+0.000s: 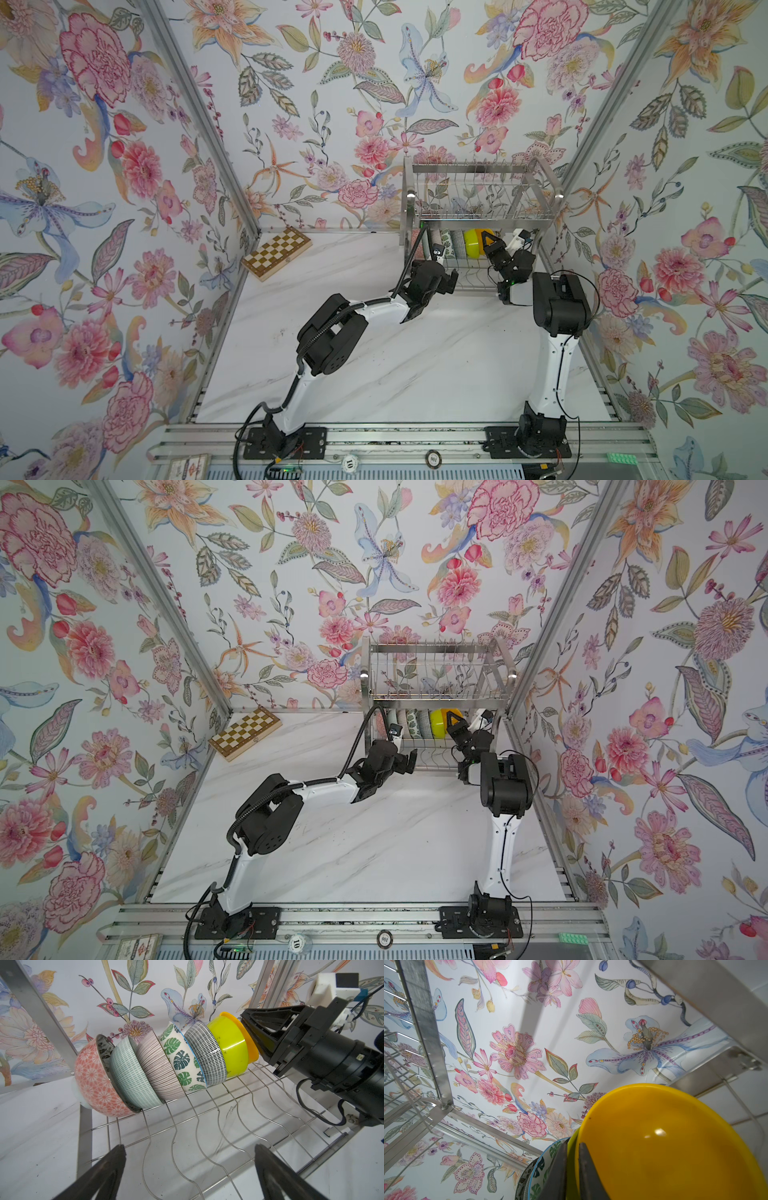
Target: Load the bowls into the dish rack
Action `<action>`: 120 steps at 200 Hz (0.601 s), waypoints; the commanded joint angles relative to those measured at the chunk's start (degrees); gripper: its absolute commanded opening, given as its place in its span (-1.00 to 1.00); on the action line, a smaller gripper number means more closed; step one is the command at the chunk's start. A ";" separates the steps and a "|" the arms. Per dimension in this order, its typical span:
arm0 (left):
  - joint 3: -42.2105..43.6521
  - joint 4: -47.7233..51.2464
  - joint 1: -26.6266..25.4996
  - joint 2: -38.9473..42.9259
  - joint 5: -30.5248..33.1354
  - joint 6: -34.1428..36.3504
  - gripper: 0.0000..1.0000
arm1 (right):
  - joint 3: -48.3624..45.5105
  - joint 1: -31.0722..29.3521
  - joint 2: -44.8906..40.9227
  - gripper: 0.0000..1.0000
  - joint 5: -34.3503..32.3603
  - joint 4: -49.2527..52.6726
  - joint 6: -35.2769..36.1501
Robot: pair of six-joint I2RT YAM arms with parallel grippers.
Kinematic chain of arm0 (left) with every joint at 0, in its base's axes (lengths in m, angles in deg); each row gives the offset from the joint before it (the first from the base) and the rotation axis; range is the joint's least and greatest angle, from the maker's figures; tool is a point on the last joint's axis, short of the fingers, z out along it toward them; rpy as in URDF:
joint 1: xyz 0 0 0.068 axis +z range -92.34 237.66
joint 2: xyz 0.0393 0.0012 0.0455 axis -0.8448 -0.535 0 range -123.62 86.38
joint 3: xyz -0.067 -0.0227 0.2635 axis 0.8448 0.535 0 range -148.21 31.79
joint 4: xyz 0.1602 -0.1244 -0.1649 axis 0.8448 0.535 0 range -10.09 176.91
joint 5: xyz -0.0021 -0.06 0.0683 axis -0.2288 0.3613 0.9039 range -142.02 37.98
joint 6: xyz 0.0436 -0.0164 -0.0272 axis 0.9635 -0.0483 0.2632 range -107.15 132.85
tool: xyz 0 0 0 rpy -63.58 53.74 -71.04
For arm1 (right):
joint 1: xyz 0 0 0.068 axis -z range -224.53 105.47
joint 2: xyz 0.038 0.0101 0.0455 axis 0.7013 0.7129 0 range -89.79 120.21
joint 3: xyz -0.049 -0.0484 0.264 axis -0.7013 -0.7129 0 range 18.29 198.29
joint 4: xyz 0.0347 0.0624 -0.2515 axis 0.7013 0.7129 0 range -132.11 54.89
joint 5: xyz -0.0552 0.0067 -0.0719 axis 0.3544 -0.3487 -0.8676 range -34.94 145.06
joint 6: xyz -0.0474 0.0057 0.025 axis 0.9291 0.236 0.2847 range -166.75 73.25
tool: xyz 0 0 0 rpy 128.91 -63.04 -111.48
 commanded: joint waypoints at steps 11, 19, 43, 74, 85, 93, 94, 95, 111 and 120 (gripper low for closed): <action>-0.57 -0.34 1.34 -0.43 0.52 0.90 0.98 | -0.01 0.49 -0.93 -0.67 0.70 -0.64 1.79; -0.59 -0.32 1.33 -0.32 0.44 0.73 0.98 | -0.26 0.57 -1.33 -0.64 0.78 0.06 2.54; -0.40 -0.32 1.33 -0.24 0.21 0.33 0.98 | -1.57 0.79 -3.69 -0.57 -0.33 3.24 4.81; -0.09 -0.47 1.25 0.03 -0.32 -0.36 0.98 | -3.76 0.38 -8.64 -0.51 -4.17 10.86 10.75; 0.00 -0.60 1.25 0.07 -0.85 -0.71 0.98 | -3.87 0.10 -10.48 -0.45 -6.08 16.12 13.42; 0.00 -0.82 1.15 0.18 -1.22 -1.06 0.98 | -4.33 -0.23 -11.74 -0.44 -7.49 18.43 15.23; 0.00 -0.83 1.11 0.19 -1.32 -1.09 0.98 | -4.39 -0.29 -11.93 -0.44 -7.70 18.62 15.41; 0.05 -0.92 1.09 0.20 -1.36 -1.15 0.98 | -4.47 -0.32 -12.02 -0.44 -7.85 18.80 15.59; 0.06 -1.29 1.07 0.12 -1.85 -1.23 0.98 | -5.62 -0.70 -14.04 -0.41 -10.48 21.91 17.44; 0.12 -1.04 1.07 0.12 -1.53 -1.38 0.98 | -5.85 -0.85 -14.74 -0.40 -10.75 23.42 18.10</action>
